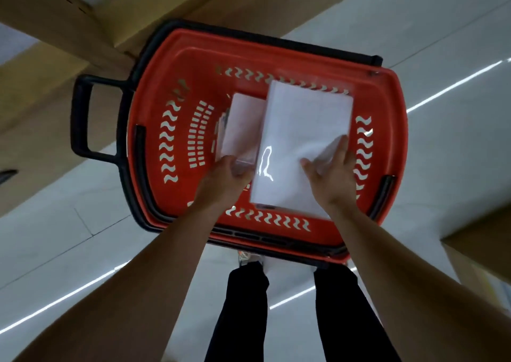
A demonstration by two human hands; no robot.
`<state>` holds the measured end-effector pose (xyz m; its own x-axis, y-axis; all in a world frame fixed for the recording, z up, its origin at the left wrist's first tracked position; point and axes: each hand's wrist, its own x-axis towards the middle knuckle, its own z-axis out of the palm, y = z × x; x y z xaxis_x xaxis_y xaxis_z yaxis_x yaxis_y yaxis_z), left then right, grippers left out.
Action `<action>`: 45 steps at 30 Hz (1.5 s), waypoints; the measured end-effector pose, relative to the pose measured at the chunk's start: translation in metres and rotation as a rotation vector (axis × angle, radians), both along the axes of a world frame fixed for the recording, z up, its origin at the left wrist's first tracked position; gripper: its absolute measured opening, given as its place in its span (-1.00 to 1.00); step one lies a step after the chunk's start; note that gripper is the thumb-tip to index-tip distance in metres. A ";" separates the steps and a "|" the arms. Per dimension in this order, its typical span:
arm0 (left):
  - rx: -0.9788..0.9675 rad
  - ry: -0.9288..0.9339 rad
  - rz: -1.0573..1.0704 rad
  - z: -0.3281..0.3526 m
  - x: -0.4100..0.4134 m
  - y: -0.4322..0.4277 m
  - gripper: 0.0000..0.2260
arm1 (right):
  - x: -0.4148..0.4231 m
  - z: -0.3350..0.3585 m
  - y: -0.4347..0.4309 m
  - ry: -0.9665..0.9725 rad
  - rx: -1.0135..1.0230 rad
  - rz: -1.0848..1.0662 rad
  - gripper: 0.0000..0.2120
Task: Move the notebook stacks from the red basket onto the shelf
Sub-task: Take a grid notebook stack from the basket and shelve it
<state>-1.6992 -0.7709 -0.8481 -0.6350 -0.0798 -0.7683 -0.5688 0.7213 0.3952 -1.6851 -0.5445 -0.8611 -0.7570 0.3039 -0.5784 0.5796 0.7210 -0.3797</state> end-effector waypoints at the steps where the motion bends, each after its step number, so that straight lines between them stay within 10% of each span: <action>1: 0.028 0.002 0.027 -0.003 0.002 0.001 -0.57 | 0.002 -0.001 0.000 0.008 0.018 0.012 0.00; 13: 0.003 0.063 0.123 -0.008 0.014 0.029 -0.74 | 0.016 -0.005 -0.017 0.062 0.057 0.164 0.01; 26: -0.033 0.019 0.226 -0.019 -0.001 0.040 -0.27 | 0.030 -0.022 -0.016 0.012 -0.177 -0.022 0.12; 45: -0.031 0.016 0.343 -0.032 -0.006 0.028 -0.15 | -0.008 -0.032 -0.026 -0.013 -0.124 -0.242 -0.10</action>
<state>-1.7053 -0.7433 -0.8798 -0.5793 -0.3139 -0.7522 -0.7741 0.5008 0.3872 -1.6932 -0.5701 -0.8932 -0.6631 0.4011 -0.6320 0.7349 0.5092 -0.4479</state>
